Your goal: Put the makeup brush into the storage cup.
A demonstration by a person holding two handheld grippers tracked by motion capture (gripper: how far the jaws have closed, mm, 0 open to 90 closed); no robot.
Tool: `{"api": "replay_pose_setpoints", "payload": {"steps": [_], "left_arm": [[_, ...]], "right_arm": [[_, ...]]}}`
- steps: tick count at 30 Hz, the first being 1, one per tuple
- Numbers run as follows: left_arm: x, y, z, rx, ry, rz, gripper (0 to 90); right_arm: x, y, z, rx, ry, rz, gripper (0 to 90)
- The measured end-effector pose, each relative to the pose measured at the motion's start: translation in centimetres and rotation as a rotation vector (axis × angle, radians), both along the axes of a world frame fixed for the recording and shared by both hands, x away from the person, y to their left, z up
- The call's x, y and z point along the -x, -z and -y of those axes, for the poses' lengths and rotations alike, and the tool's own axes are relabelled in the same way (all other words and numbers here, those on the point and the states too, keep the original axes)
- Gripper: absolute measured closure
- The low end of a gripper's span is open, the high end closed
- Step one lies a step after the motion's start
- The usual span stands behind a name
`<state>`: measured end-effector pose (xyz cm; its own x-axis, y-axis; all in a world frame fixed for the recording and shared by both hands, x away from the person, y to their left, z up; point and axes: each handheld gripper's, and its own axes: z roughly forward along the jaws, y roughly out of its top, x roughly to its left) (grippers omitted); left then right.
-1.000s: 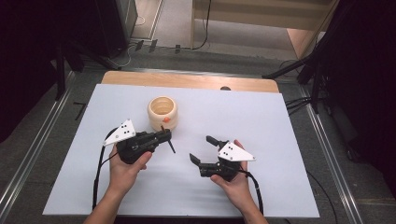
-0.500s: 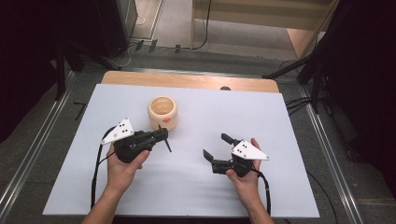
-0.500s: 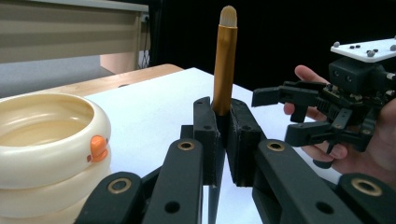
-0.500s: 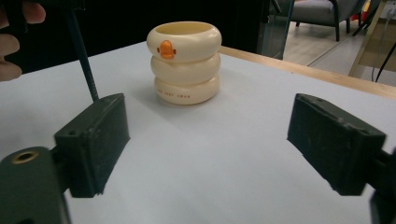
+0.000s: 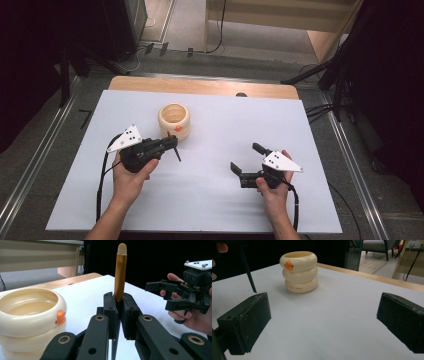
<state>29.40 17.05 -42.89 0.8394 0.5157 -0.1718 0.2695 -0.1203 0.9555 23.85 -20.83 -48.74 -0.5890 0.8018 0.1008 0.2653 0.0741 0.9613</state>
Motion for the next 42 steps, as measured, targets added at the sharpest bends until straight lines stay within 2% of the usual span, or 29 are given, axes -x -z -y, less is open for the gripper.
{"api": "replay_pose_setpoints", "payload": {"steps": [9,18,26,31,42], "left_arm": [[-0.6,-1.1,-0.7,-0.007,-0.03,0.014,85.3],[-1.1,-0.9,-1.0,-0.012,-0.042,-0.007,85.4],[-1.6,-2.0,-1.0,-0.018,-0.054,0.008,85.4],[-2.0,-2.5,-1.1,0.016,-0.054,-0.005,85.3],[-3.4,-3.4,-1.2,0.018,-0.08,0.001,85.4]], "right_arm": [[0.3,0.4,2.3,0.014,0.056,0.006,0.0],[0.8,0.4,4.1,0.017,0.078,0.013,0.0],[1.3,0.7,5.7,0.014,0.098,0.009,0.0],[1.5,0.9,6.4,0.014,0.102,0.007,0.0],[1.7,1.5,7.6,0.009,0.124,-0.005,0.0]]}}
